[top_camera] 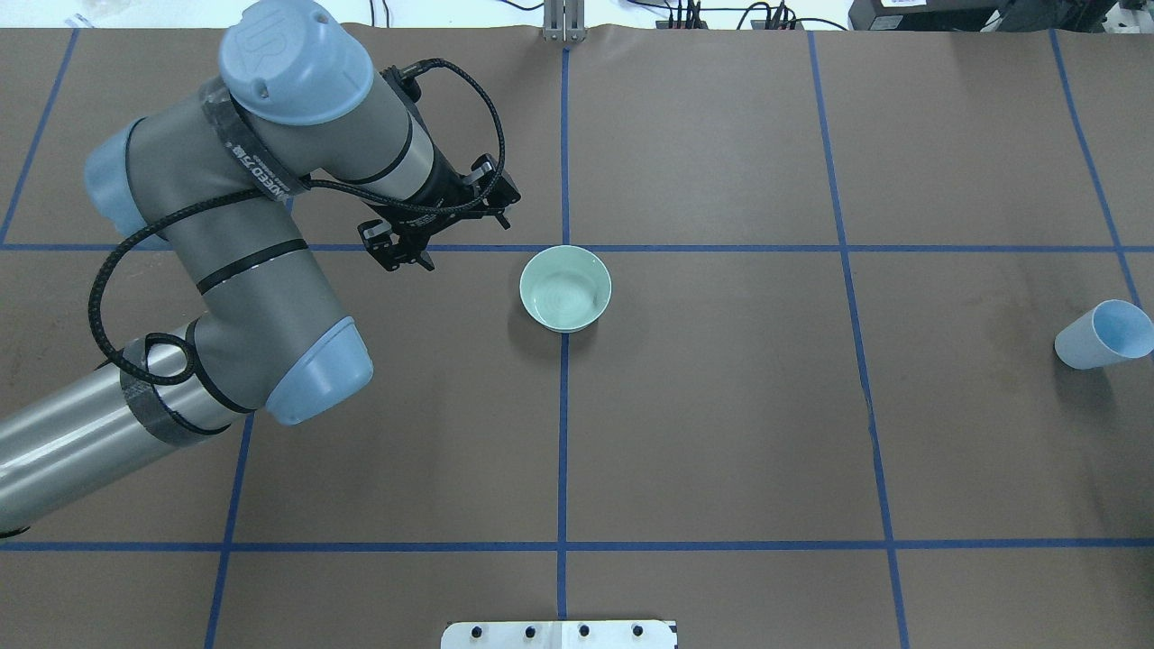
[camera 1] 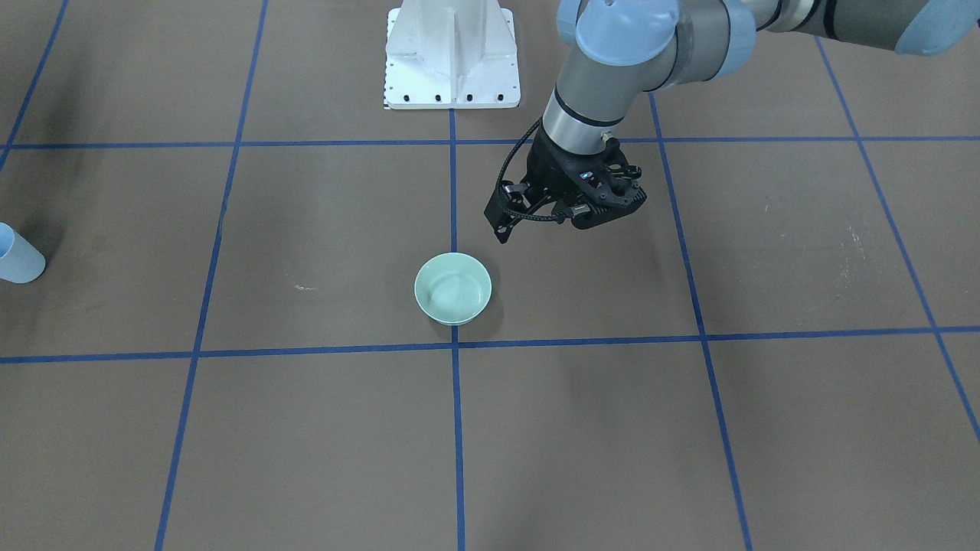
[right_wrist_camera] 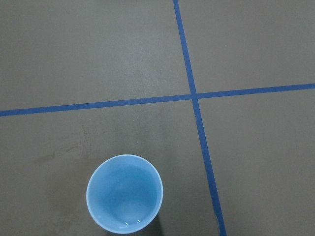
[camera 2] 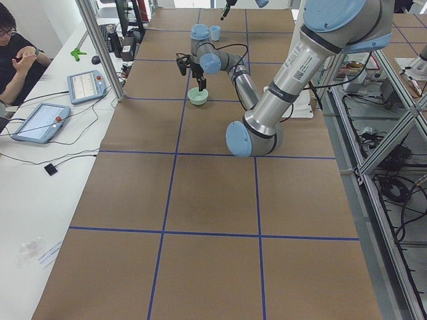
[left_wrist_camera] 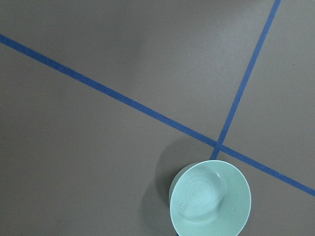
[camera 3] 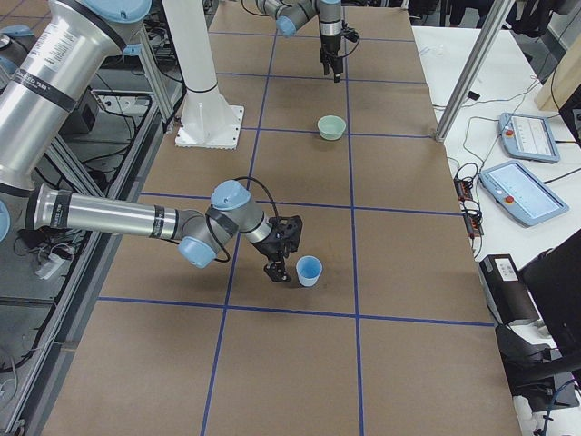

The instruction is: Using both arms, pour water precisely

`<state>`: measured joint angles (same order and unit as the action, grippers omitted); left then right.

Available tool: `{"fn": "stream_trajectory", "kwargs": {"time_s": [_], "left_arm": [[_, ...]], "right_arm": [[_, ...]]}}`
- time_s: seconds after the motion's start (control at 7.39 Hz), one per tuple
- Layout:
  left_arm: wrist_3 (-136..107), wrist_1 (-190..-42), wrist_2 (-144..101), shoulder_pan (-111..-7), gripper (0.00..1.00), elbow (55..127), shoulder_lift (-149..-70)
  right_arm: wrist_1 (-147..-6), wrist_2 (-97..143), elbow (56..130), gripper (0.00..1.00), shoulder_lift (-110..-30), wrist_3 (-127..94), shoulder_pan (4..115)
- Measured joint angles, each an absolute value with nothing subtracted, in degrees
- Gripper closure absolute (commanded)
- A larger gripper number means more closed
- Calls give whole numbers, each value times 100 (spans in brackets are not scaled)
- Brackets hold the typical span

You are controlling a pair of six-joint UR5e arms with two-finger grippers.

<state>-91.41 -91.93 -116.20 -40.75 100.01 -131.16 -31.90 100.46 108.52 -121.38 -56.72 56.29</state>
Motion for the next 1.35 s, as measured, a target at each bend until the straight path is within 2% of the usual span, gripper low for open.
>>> {"fn": "stream_trajectory", "kwargs": {"time_s": [0.27,0.95,1.35], "left_arm": [[-9141,-9193,-11619,-4065,0,10002,-13114],[-9133,-9207,-11619,-4048,0,9994,-13006],[-9124,-9211,-11625,-4040,0,9993,-12960]], "right_arm": [[-2884,9631,10861,1,-12356,-5905,5218],[-2838,7365,10636,1,-12512,-7252,3080],[-2861,6567,10318,2,-12328,-7566,2581]]}}
